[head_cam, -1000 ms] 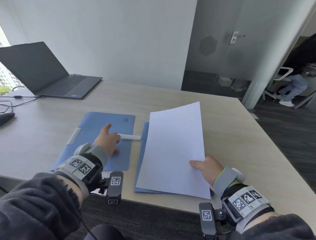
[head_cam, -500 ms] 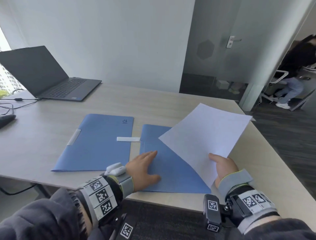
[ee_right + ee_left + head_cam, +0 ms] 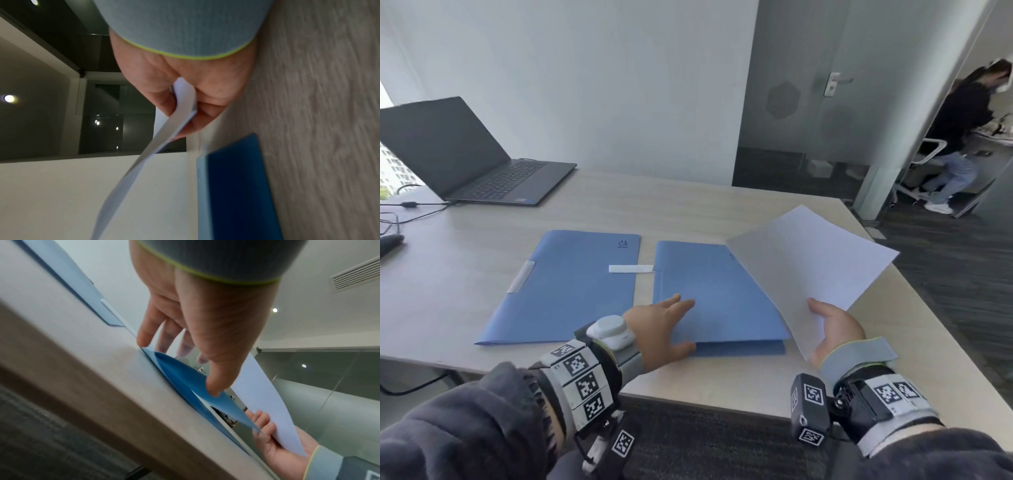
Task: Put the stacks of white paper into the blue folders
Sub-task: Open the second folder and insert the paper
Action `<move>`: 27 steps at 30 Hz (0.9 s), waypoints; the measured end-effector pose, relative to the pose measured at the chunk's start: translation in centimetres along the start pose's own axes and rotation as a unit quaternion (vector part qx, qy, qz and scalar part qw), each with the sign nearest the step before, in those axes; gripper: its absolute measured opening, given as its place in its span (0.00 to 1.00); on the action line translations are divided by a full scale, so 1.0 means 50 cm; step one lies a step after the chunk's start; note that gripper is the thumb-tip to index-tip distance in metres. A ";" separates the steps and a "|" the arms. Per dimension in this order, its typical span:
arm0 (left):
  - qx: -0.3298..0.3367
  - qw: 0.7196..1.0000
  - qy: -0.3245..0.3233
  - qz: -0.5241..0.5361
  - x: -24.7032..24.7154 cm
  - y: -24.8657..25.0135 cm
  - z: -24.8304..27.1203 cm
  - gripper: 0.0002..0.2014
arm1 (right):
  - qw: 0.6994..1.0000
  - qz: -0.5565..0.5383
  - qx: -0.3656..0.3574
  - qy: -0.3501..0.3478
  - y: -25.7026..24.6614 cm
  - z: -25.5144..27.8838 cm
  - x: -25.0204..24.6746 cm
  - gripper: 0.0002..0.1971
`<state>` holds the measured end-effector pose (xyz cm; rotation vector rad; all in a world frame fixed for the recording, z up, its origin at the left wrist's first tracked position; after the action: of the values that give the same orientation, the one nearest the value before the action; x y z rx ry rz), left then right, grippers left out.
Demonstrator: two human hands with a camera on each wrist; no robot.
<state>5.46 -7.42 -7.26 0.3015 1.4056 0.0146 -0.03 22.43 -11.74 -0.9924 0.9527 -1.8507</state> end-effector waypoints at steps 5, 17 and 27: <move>-0.054 0.998 0.020 0.013 -0.016 -0.039 -0.001 0.42 | 0.996 -0.086 0.008 0.006 0.008 -0.011 -0.010 0.11; -0.144 0.950 0.137 0.240 0.002 -0.127 0.009 0.28 | 0.997 0.019 -0.019 0.072 0.004 -0.021 -0.032 0.01; -0.143 0.843 0.236 0.461 0.007 -0.158 0.027 0.27 | 0.942 0.289 -0.037 -0.168 0.024 0.010 0.162 0.07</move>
<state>5.53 -15.21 -9.14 0.7359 1.5870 1.1559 -2.14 14.63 -10.39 -0.9093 0.9769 -1.1240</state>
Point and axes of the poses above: each hand's wrist, its own z-axis away from the middle knuckle, its own x-axis out of the palm, y = z × x, the point moved 10 cm from there along -z, towards the middle knuckle, and after that the axes turned 4 degrees about -y, right-handed, at the moved point
